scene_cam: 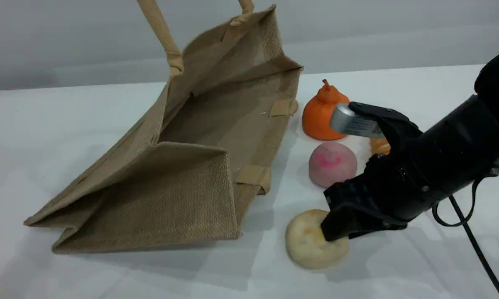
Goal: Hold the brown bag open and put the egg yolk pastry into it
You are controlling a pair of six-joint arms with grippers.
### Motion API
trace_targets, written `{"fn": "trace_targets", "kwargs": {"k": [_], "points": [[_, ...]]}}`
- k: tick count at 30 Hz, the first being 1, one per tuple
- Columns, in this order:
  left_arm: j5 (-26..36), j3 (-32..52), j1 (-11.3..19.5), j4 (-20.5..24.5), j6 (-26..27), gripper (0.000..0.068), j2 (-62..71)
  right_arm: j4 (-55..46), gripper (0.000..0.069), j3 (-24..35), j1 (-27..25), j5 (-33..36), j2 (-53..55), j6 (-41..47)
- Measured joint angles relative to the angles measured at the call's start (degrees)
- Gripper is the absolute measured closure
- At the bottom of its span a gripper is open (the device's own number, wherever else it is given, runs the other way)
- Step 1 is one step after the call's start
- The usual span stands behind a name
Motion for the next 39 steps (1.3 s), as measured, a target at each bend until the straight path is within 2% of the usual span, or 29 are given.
{"fn": "trace_targets", "kwargs": {"k": [3, 15, 19, 29, 32, 39], "points": [[0.0, 0.0, 0.0, 0.07, 0.0, 0.0602, 0.0, 0.0, 0.0659, 0.0, 0.0, 0.19, 0.0, 0.06], [0.06, 0.05, 0.0, 0.66, 0.88, 0.0602, -4.23, -0.18, 0.0666, 0.3, -0.06, 1.3, -5.08, 0.27], [0.06, 0.05, 0.0, 0.66, 0.97, 0.0602, -4.99, -2.84, 0.0666, 0.41, -0.11, 0.13, -9.42, 4.99], [0.06, 0.11, 0.0, 0.66, 1.46, 0.0602, -5.26, -19.75, 0.0666, 0.41, -0.19, -11.41, -24.21, 20.6], [0.06, 0.11, -0.15, 0.08, 1.58, 0.0602, -5.26, -22.62, 0.0666, 0.27, -0.19, -9.8, -27.15, 23.87], [-0.04, 0.11, -1.95, -1.09, 3.58, 0.0602, -5.26, -22.62, 0.0666, 0.21, -0.19, -5.77, -32.58, 24.02]]}}
